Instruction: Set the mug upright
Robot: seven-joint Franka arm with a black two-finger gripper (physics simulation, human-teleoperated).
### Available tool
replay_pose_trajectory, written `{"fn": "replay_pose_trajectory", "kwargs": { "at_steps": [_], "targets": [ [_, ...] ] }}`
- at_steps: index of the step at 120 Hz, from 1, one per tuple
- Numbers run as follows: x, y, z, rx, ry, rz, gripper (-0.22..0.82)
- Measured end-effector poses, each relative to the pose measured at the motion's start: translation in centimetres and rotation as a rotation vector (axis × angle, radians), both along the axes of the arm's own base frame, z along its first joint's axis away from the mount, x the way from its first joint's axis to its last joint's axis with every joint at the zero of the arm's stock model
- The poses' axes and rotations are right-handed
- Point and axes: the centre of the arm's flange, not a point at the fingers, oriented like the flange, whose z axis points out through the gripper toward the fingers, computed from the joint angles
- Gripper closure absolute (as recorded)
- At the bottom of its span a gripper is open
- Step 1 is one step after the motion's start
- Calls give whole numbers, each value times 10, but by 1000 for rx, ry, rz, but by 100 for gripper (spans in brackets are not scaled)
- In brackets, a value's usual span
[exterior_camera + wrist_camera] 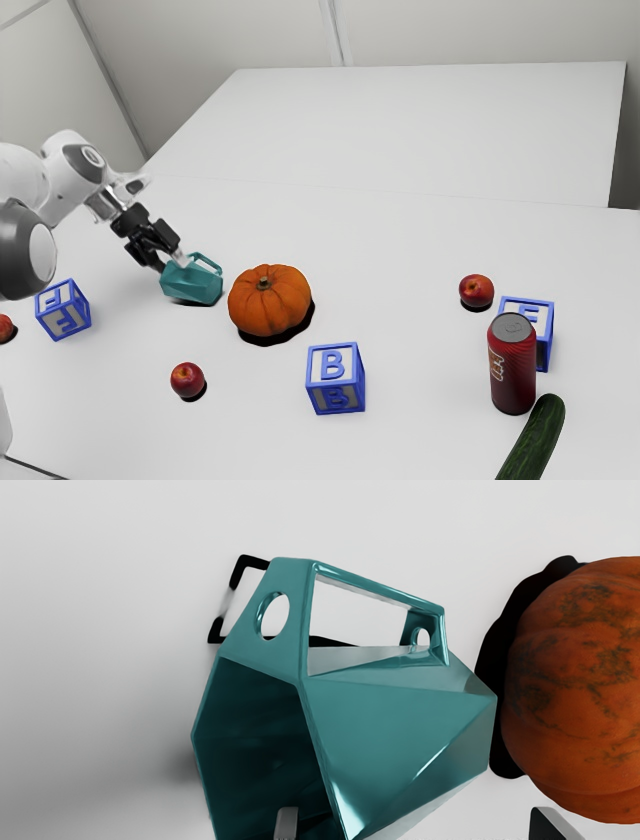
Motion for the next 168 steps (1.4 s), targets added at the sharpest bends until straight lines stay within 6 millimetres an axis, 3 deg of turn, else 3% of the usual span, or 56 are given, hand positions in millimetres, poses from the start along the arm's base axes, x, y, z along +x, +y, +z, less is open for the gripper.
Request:
{"fn": "replay_pose_trajectory", "kwargs": {
  "at_steps": [38,53,77,103,140,168],
  "targets": [
    [-3,1,-13,-58,-31,-16,38],
    [-1,-2,-12,-81,-53,-19,53],
    [5,-11,-9,-138,-94,-10,68],
    [7,-18,-1,-203,-125,3,76],
    [9,-27,6,-236,-126,-4,77],
    [20,-55,28,-69,-129,-38,77]
  ]
}}
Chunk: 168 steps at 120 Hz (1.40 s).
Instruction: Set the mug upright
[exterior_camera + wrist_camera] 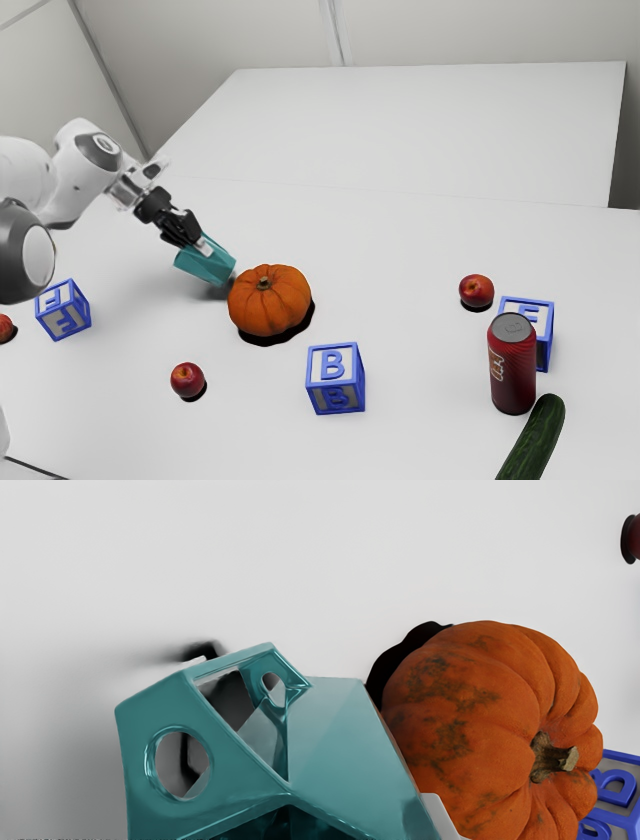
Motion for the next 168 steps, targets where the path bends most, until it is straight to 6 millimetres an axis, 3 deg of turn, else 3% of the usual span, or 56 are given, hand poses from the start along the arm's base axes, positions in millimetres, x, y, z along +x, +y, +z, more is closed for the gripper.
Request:
{"fn": "replay_pose_trajectory", "kwargs": {
  "at_steps": [31,58,107,142,168],
  "targets": [
    [10,-44,8,292,53,-7,77],
    [-7,-73,6,418,124,87,77],
    [-18,-100,4,540,240,290,78],
    [-37,-115,3,584,326,411,78],
    [-44,-114,-3,619,371,504,78]
  ]
}}
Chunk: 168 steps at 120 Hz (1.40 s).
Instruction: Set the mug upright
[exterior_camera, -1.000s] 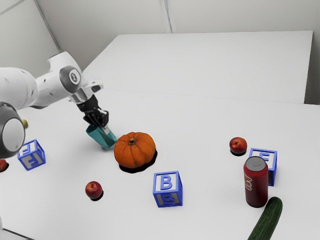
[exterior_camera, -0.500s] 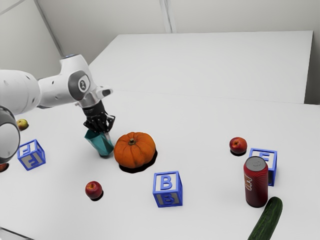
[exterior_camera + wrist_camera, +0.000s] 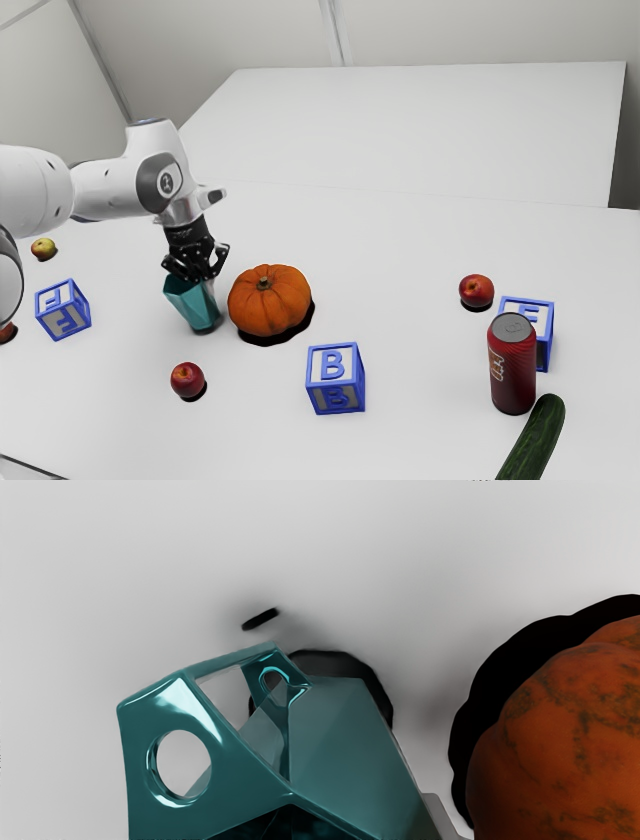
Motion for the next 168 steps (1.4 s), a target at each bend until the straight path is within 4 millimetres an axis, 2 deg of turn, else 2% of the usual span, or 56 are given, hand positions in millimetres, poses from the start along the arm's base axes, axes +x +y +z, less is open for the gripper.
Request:
{"fn": "replay_pose_trajectory", "kwargs": {
  "at_steps": [47,75,96,112,135,168],
  "targets": [
    [1,-3,-5,51,20,115,78],
    [2,-3,-17,71,40,162,78],
    [2,-2,-18,73,38,181,40],
    [5,-2,-14,74,30,189,21],
    [8,-3,-8,75,17,193,9],
    [15,-1,10,75,-13,198,2]
  ]
}}
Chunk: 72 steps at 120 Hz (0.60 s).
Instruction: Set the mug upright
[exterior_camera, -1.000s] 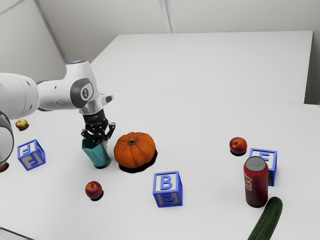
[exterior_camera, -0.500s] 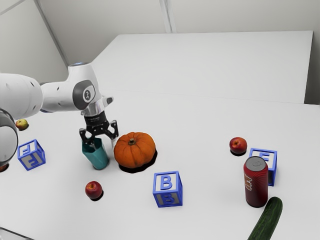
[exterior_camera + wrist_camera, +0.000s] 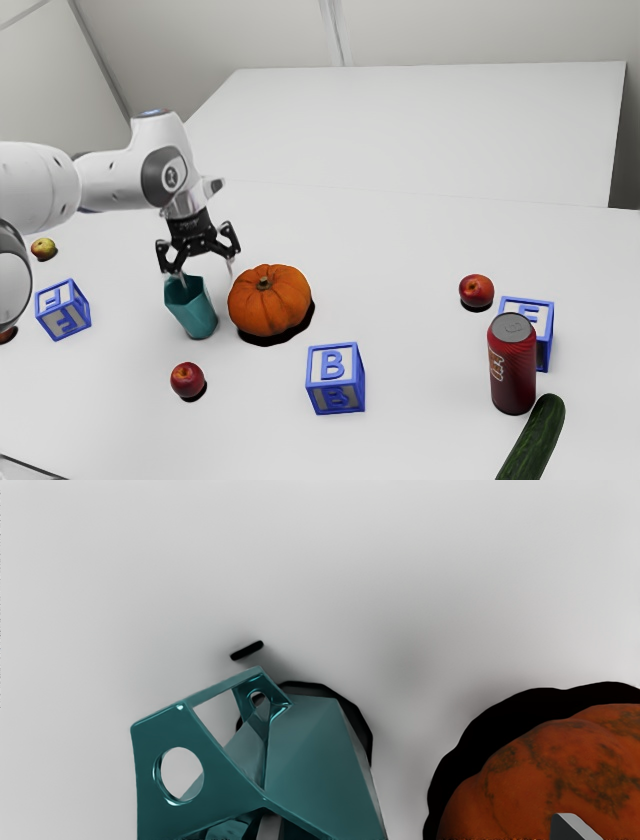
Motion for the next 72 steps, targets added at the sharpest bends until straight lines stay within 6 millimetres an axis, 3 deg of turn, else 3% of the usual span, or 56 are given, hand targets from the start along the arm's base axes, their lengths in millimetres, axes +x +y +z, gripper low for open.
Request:
{"fn": "replay_pose_trajectory", "kwargs": {
  "at_steps": [18,32,50,72],
  "targets": [
    [6,0,16,4,-21,-6,1],
    [8,-3,40,9,-47,-37,1],
    [6,2,79,24,-103,-132,0],
    [19,8,146,75,-175,-279,0]
  ]
}}
